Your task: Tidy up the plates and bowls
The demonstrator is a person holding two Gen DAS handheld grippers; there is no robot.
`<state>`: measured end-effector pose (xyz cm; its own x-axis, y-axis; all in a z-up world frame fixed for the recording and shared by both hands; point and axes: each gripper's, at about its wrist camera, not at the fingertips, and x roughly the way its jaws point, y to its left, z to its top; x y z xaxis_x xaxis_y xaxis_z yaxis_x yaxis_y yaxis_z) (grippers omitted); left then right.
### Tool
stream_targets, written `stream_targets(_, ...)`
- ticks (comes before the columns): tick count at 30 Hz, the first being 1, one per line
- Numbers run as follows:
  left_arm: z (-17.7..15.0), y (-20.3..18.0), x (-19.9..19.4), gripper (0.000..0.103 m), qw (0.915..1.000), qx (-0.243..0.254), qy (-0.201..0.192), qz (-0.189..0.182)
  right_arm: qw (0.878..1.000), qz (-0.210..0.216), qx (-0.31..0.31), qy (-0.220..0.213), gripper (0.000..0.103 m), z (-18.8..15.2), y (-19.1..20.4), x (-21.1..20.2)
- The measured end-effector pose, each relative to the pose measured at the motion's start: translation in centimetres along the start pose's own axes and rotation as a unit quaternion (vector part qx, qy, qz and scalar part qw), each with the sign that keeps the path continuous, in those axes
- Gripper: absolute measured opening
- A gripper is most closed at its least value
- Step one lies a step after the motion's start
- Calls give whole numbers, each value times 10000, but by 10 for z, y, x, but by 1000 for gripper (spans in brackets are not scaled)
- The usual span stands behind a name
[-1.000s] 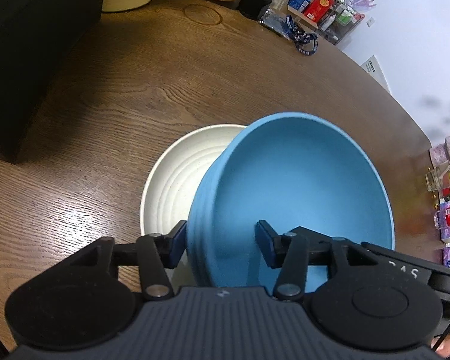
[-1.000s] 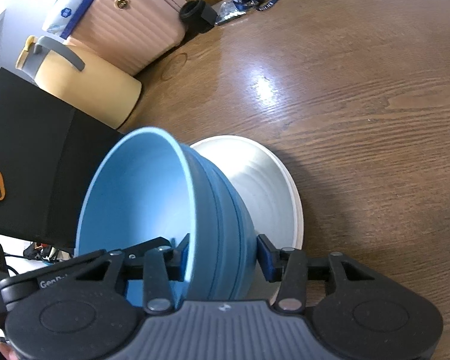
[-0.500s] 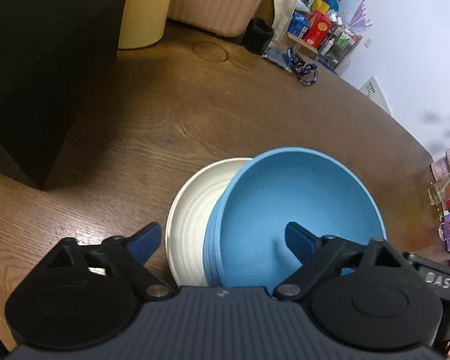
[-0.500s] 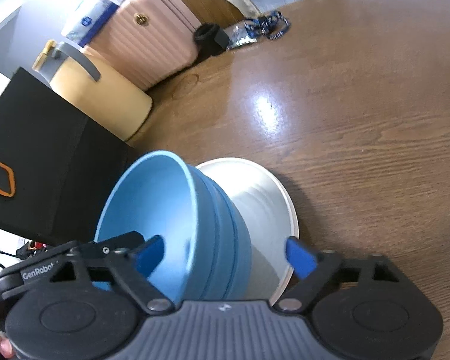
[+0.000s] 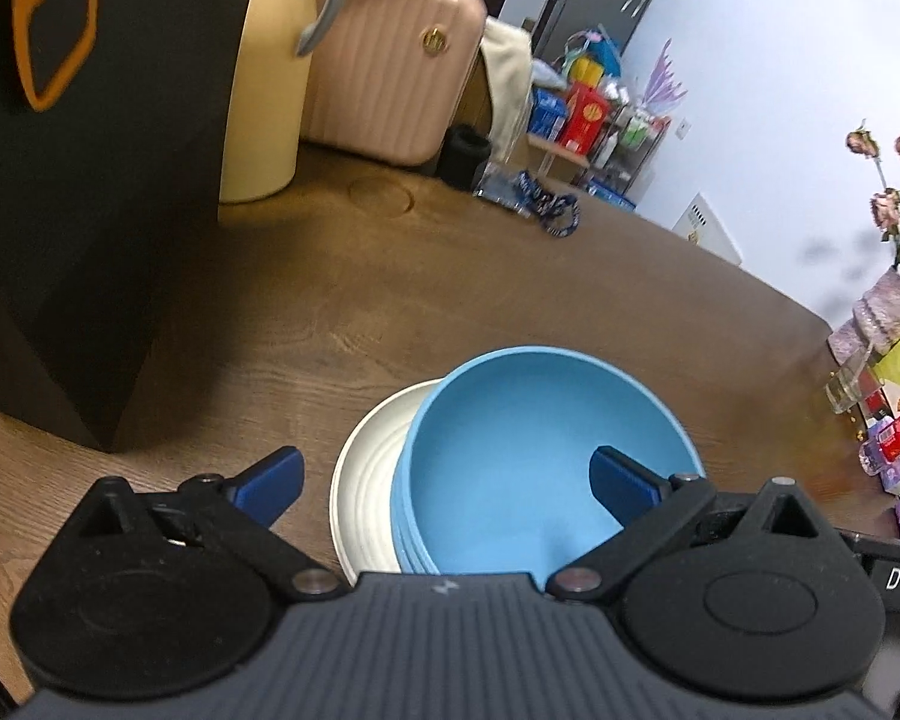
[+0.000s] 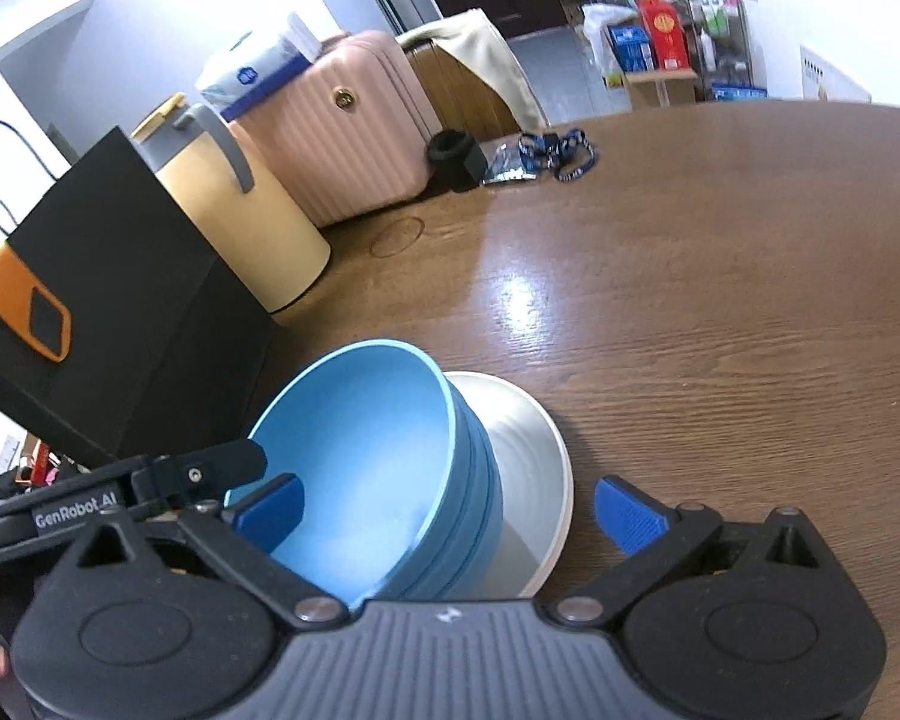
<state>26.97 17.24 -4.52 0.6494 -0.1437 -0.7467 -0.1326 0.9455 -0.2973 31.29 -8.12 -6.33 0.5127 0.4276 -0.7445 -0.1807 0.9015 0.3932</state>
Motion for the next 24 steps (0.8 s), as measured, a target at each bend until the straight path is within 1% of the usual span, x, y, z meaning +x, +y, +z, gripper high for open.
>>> stream_targets(4, -8, -7, -19, 103, 9996, 100, -273, 11, 9998, -70, -138, -132, 103, -8, 2, -19)
stream_targets(10, -31, -22, -52, 103, 9975, 266, -645, 132, 9987, -190, -288, -379, 103, -30, -5, -58)
stream_targets(14, -51, -35, -77, 103, 9952, 417, -872, 177, 9971, -291, -395, -585, 103, -48, -10, -86)
stream_targets(19, -77, -51, -102, 103, 9926, 530, -1085, 146, 9948, -399, -481, -805, 103, -70, -16, -117)
stream_targets(24, -108, -67, -130, 103, 9879, 676, -1385, 163, 9900, -560, -688, -1100, 103, -102, -18, -151)
